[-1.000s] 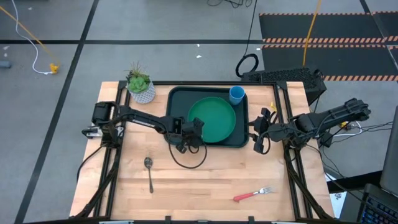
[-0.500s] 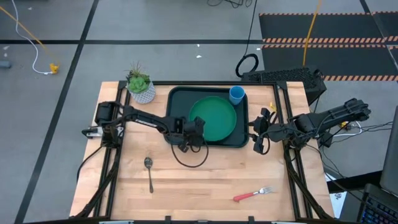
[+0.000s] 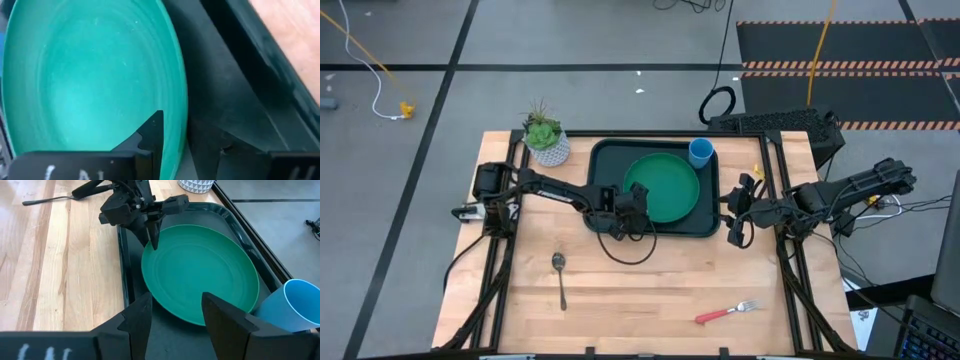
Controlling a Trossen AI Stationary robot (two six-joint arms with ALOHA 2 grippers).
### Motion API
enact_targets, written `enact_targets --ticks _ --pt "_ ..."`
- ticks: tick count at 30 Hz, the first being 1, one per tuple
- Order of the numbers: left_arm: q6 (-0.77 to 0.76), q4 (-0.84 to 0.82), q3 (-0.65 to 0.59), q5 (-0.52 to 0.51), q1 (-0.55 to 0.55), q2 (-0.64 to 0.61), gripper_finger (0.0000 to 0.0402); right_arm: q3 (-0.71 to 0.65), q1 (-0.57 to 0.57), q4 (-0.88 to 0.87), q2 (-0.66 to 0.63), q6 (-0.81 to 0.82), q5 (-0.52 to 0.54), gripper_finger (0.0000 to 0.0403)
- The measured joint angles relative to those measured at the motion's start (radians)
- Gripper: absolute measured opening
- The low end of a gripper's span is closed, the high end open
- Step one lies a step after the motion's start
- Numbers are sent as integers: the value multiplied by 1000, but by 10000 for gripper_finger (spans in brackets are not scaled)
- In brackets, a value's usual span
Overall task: Pick and place plate/cup/fork/spoon on tray
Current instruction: Put the green plate on the black tray, then put the orange fork on the black tray to the left of the green plate
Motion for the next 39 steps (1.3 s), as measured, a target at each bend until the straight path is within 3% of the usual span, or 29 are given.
enact_targets --ticks 13,27,39 --pt "-79 -57 1 -24 -22 -131 142 0 0 0 0 1 -1 164" --pt "-537 -61 1 -35 -89 -304 147 0 0 -8 0 24 -2 164" --pt "-653 -45 1 -62 -227 -319 147 0 11 -7 23 90 -81 164"
